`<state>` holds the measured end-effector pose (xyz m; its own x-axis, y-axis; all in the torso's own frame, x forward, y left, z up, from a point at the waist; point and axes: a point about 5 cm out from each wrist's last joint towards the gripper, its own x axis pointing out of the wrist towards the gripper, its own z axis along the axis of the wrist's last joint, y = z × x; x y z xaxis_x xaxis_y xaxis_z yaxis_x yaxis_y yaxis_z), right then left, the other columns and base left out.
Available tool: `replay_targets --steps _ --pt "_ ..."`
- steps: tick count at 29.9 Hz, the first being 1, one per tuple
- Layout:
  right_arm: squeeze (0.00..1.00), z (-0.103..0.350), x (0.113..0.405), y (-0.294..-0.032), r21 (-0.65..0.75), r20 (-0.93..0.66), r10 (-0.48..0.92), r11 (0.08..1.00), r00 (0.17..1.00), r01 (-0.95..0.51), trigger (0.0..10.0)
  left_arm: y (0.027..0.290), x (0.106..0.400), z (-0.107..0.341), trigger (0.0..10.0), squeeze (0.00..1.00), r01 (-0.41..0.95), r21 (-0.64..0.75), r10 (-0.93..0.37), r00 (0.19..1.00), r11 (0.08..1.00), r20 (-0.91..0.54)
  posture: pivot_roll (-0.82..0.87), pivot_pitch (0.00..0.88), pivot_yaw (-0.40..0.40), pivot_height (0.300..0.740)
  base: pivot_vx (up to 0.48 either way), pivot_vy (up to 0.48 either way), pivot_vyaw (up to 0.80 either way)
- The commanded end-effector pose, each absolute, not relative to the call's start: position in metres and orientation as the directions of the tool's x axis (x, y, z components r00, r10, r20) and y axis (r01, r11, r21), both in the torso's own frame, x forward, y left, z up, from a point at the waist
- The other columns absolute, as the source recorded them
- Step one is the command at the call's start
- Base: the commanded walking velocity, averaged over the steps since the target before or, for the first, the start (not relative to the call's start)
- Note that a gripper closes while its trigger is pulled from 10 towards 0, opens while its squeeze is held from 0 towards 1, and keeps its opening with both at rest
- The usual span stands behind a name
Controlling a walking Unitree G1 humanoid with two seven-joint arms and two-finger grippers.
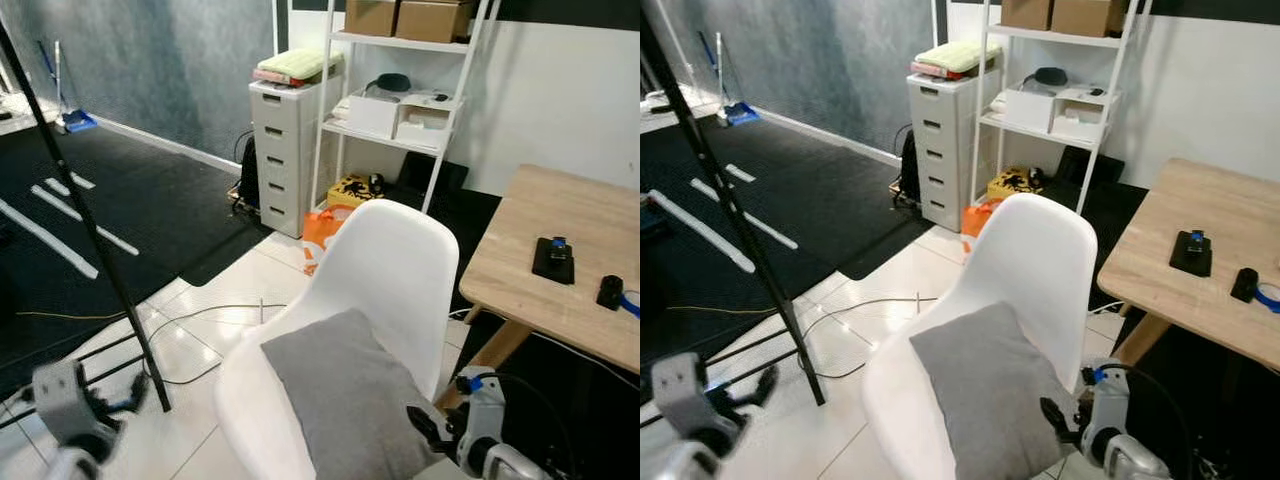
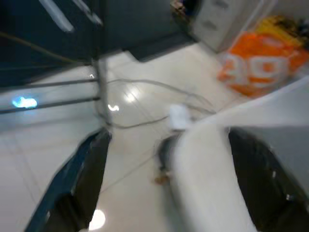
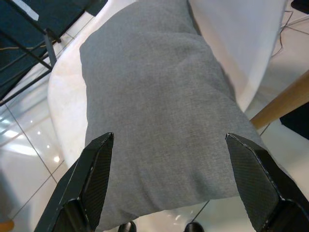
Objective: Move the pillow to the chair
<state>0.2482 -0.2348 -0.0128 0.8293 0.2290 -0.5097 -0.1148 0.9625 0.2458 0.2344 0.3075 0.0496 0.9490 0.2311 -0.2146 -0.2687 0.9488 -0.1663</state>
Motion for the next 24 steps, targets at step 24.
replay_targets --steps 24 --pt "0.0 -0.012 0.244 -0.241 0.254 -0.513 0.216 0.963 0.831 -0.093 10.0 0.225 0.189 0.019 10.0 0.0 -0.211 -0.275 0.126 0.946 0.938 -0.297 -0.15 0.07 -0.022 0.74 0.0 0.0 0.0"
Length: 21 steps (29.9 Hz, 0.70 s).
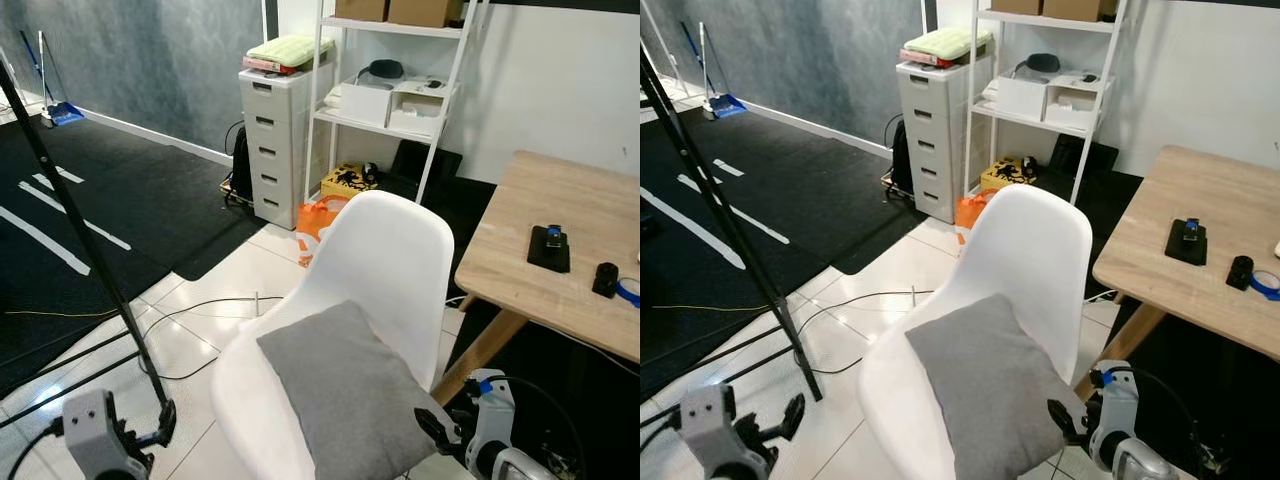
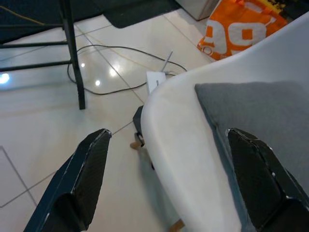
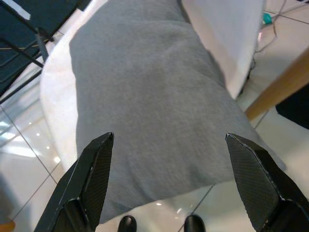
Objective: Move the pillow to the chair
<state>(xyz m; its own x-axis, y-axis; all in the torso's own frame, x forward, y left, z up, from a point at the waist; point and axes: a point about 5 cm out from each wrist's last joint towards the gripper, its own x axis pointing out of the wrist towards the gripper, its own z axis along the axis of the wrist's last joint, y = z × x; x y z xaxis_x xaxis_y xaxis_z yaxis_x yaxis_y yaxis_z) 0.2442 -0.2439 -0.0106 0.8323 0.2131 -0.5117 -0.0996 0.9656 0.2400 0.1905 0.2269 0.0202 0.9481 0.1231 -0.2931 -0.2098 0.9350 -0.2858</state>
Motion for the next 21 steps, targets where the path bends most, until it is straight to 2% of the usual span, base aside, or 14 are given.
replay_targets --steps 1,6,17,21 --pt "0.0 -0.012 0.244 -0.24 0.255 -0.511 0.218 0.962 0.831 -0.095 10.0 0.219 0.18 0.01 10.0 0.0 -0.211 -0.268 0.115 0.935 0.94 -0.335 -0.15 0.072 -0.017 0.74 0.0 0.0 0.0" --pt "0.0 -0.011 0.245 -0.238 0.256 -0.51 0.224 0.961 0.831 -0.102 10.0 0.213 0.159 -0.005 10.0 0.0 -0.27 -0.283 0.142 0.905 0.92 -0.402 -0.14 0.063 -0.028 0.74 0.0 0.0 0.0" --pt "0.0 -0.011 0.247 -0.237 0.244 -0.512 0.239 0.961 0.825 -0.127 10.0 0.213 0.165 0.001 10.0 0.0 -0.263 -0.282 0.149 0.917 0.923 -0.369 -0.14 0.044 -0.033 0.74 0.0 0.0 0.0" --pt "0.0 -0.01 0.248 -0.236 0.227 -0.506 0.248 0.962 0.826 -0.15 10.0 0.211 0.17 0.002 10.0 0.0 -0.252 -0.292 0.142 0.926 0.923 -0.35 -0.14 0.036 -0.032 0.74 0.0 0.0 0.78"
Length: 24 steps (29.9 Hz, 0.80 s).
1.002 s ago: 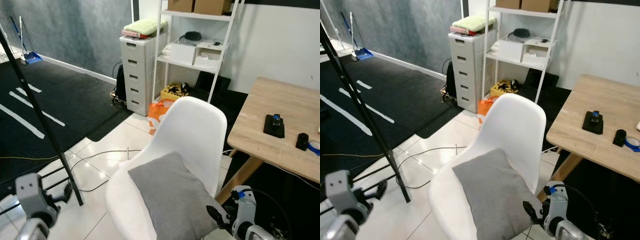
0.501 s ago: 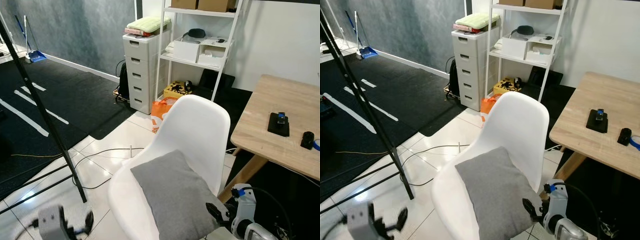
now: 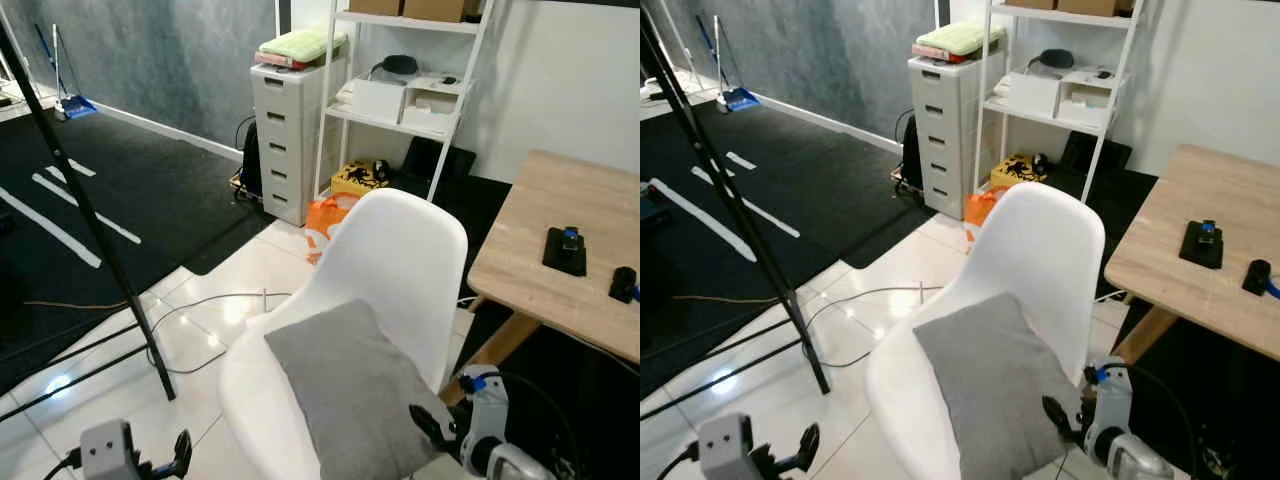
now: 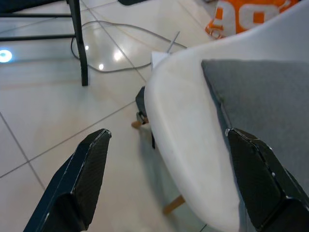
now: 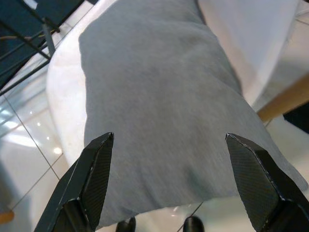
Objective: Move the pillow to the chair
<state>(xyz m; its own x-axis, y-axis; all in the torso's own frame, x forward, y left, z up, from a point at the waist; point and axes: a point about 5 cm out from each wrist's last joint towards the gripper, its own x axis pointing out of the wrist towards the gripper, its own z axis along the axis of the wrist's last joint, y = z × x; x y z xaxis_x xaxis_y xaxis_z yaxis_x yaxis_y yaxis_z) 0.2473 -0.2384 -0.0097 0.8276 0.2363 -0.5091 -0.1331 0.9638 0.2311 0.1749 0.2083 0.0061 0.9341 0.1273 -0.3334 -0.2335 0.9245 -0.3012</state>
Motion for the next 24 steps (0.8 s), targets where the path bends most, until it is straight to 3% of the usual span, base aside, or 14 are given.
replay_targets --steps 1,24 --pt "0.0 -0.0097 0.2484 -0.235 0.22 -0.503 0.255 0.962 0.826 -0.162 10.0 0.2108 0.1722 0.0024 10.0 0.0 -0.246 -0.294 0.138 0.93 0.924 -0.342 -0.14 0.037 -0.034 0.74 0.0 0.0 0.79" --pt "0.0 -0.008 0.2504 -0.2256 0.206 -0.481 0.318 0.947 0.817 -0.247 10.0 0.2124 0.1777 -0.0001 10.0 0.0 -0.238 -0.306 0.127 0.931 0.922 -0.342 -0.11 0.04 -0.015 0.74 0.0 0.0 0.78"
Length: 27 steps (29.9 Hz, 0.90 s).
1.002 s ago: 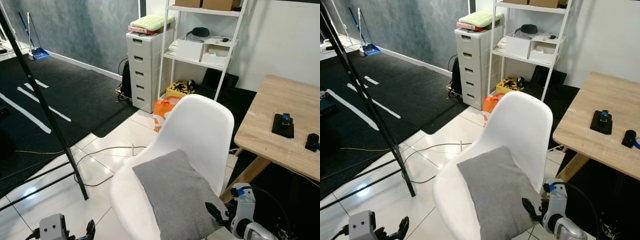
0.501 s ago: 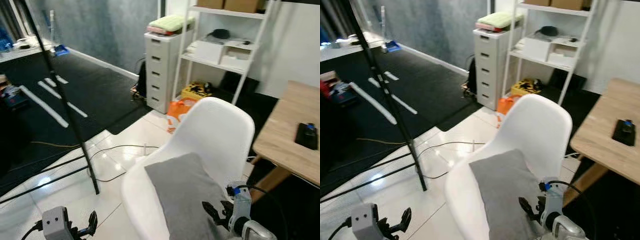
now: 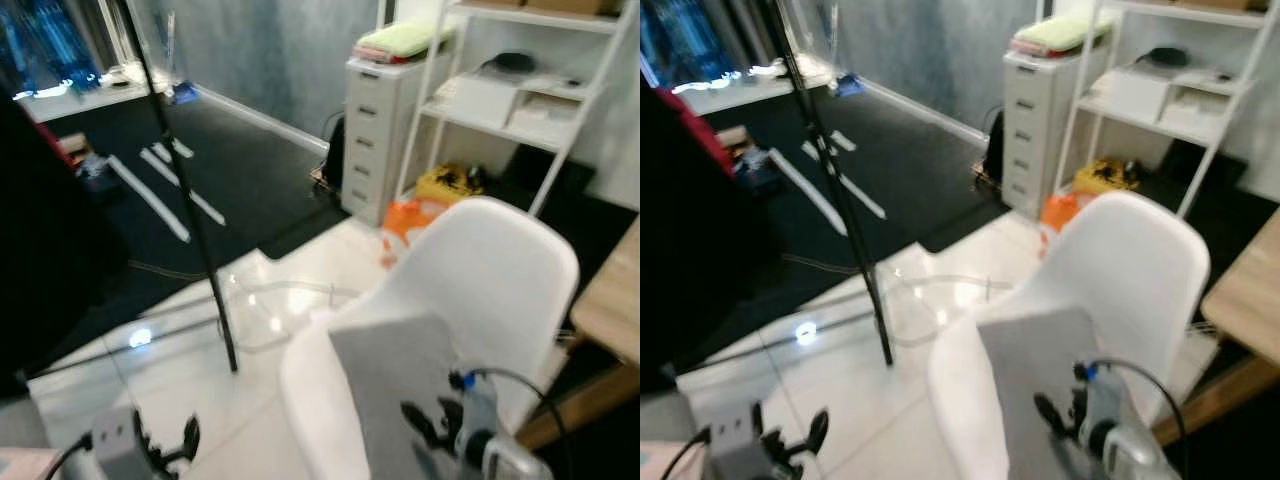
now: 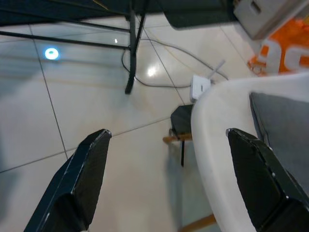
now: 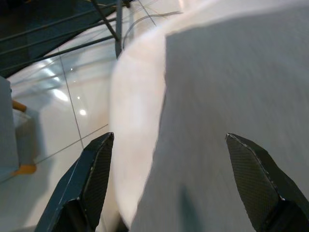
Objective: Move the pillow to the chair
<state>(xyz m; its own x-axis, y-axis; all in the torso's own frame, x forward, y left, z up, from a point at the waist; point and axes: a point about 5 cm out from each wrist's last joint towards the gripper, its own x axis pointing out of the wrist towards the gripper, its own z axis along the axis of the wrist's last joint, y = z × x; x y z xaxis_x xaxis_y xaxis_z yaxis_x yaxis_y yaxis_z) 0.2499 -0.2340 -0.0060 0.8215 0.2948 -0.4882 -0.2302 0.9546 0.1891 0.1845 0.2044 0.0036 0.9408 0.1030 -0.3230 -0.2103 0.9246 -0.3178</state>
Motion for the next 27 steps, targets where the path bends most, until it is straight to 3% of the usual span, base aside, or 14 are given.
replay_targets --steps 1,27 --pt "0.0 -0.008 0.2504 -0.2256 0.206 -0.481 0.318 0.947 0.817 -0.247 10.0 0.2124 0.1777 -0.0001 10.0 0.0 -0.238 -0.306 0.127 0.931 0.922 -0.342 -0.11 0.04 -0.015 0.74 0.0 0.0 0.78" --pt "0.0 -0.0092 0.25 -0.224 0.204 -0.48 0.326 0.944 0.815 -0.258 10.0 0.214 0.1791 -0.0042 10.0 0.0 -0.235 -0.305 0.118 0.926 0.923 -0.358 -0.11 0.028 -0.02 0.74 0.0 0.0 0.78"
